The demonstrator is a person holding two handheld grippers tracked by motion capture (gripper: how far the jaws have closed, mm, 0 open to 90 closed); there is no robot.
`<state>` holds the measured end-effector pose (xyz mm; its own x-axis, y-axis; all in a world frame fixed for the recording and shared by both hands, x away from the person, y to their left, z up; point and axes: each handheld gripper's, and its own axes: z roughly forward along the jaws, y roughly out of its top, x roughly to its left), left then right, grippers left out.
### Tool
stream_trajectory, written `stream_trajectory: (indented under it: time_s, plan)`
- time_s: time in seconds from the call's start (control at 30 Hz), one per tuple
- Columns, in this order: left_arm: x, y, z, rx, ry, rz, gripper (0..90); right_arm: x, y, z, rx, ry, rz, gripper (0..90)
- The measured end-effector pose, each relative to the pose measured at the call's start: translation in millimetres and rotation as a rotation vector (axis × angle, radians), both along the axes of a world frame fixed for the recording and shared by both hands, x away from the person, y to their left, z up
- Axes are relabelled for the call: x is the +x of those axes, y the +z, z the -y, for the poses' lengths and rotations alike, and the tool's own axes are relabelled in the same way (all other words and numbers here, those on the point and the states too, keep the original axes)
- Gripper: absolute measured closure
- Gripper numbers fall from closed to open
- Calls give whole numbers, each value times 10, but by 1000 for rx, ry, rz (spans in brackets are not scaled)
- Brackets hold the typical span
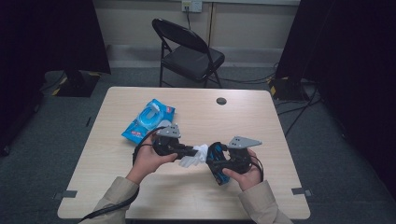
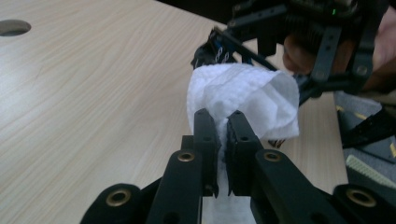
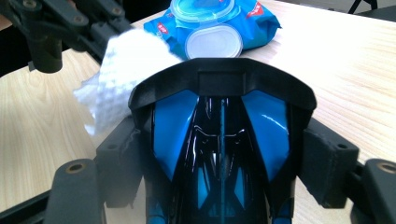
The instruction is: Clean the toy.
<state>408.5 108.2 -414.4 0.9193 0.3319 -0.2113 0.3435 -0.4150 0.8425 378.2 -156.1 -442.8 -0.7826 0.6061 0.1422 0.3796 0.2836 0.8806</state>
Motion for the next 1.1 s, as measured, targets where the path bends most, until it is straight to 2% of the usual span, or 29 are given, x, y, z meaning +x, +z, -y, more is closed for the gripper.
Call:
stream_trajectory:
  time_s: [0.2,0.27,0.4,0.57,0.7,0.87,1.1]
  plan:
    - [-4,72,65,-21,2,15,847,-15,-10,-82,-20,22,-2,257]
    - [5,96,96,-6,10,16,848,-18,-12,-129,-21,38,-2,257]
    - [28,119,131,6,19,21,848,-15,-11,-119,-12,33,-6,257]
    - [99,123,173,-1,47,24,848,-22,5,-126,-7,40,-3,257]
    - [150,137,220,13,57,32,848,-31,19,-148,-8,49,-1,257]
    - [215,140,320,30,61,51,848,-42,31,-167,-4,60,0,257]
    - [280,83,406,19,67,49,848,-55,42,-175,0,67,3,257]
